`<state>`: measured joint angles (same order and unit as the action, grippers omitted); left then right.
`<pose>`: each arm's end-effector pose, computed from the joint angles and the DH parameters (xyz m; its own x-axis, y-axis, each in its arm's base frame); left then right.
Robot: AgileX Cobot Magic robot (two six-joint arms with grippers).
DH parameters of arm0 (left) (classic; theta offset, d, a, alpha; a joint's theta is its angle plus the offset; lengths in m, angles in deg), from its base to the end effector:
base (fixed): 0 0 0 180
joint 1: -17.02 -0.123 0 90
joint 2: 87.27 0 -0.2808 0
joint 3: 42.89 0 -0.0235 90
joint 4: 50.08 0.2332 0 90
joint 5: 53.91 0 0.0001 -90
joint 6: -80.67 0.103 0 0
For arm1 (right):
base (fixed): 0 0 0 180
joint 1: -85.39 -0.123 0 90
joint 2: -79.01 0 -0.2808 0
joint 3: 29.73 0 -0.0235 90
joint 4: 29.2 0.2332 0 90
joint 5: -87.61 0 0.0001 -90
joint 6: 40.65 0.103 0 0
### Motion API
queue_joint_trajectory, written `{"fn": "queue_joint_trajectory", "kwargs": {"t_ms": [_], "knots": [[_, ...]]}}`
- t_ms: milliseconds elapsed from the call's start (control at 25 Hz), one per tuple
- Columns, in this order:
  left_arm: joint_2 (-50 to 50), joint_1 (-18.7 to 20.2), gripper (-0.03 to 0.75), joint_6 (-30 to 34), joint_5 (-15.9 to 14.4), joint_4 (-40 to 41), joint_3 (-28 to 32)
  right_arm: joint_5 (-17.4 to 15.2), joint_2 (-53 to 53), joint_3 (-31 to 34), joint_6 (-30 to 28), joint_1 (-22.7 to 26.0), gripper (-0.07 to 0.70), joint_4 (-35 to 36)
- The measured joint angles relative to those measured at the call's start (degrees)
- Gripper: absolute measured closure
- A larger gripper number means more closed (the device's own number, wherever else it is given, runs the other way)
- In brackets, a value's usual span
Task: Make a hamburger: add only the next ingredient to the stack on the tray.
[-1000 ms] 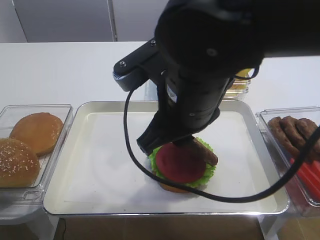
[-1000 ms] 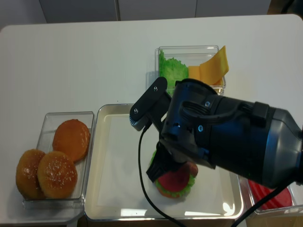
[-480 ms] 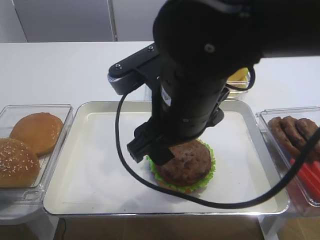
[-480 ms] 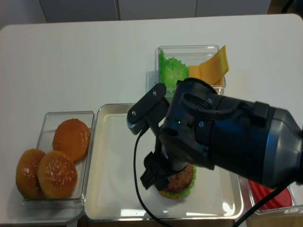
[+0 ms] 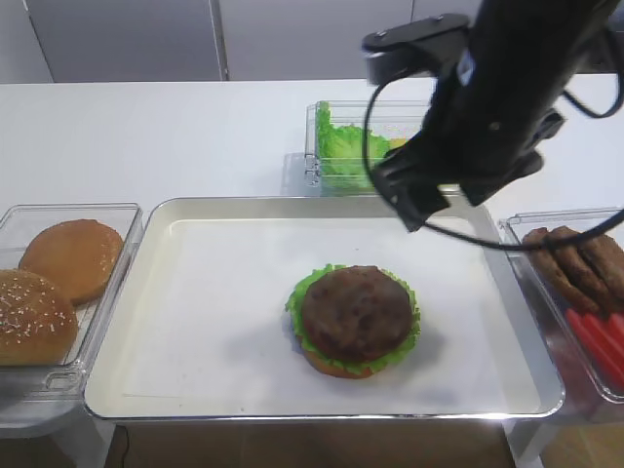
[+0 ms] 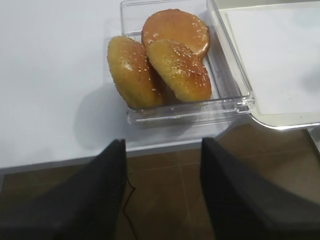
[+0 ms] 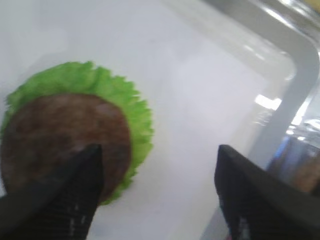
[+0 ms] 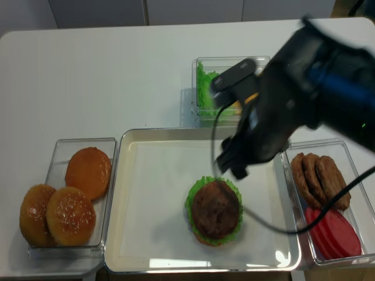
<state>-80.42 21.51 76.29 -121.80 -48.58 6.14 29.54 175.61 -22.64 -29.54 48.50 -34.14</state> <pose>-0.0131 0.0035 0.2494 -0.5567 -0.0230 -0.8304 0.0212 0.9989 -0.0419 0.2418 0.1720 0.2720 -0.8366 -0.4437 -0.3214 -0.4618 0.8867 -0.0222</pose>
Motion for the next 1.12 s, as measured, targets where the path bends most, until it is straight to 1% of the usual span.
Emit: {"fn": "queue_joint_trajectory", "kwargs": {"t_ms": [40, 120, 280, 400, 520, 600, 960, 1120], "knots": [[0.0, 0.0, 0.359, 0.0, 0.0, 0.0, 0.0, 0.0, -0.6, 0.0, -1.0, 2.5, 0.092, 0.7], [0.0, 0.0, 0.359, 0.0, 0.0, 0.0, 0.0, -0.4, -1.9, 0.0, -3.5, 9.1, 0.092, 3.3], [0.0, 0.0, 0.359, 0.0, 0.0, 0.0, 0.0, -2.2, -3.4, 0.3, -7.9, 20.0, 0.093, 8.2], [0.0, 0.0, 0.359, 0.0, 0.0, 0.0, 0.0, -2.8, -5.9, 3.5, -9.1, 27.3, 0.106, 8.8], [0.0, 0.0, 0.359, 0.0, 0.0, 0.0, 0.0, -3.1, -10.8, 8.7, -9.5, 31.9, 0.127, 8.8], [0.0, 0.0, 0.359, 0.0, 0.0, 0.0, 0.0, -3.1, -14.9, 11.7, -9.7, 33.0, 0.132, 8.9], [0.0, 0.0, 0.359, 0.0, 0.0, 0.0, 0.0, -3.9, -38.4, 26.4, -9.7, 33.3, 0.137, 9.2], [0.0, 0.0, 0.359, 0.0, 0.0, 0.0, 0.0, -5.3, -47.6, 32.7, -9.7, 33.3, 0.137, 9.5]]}}
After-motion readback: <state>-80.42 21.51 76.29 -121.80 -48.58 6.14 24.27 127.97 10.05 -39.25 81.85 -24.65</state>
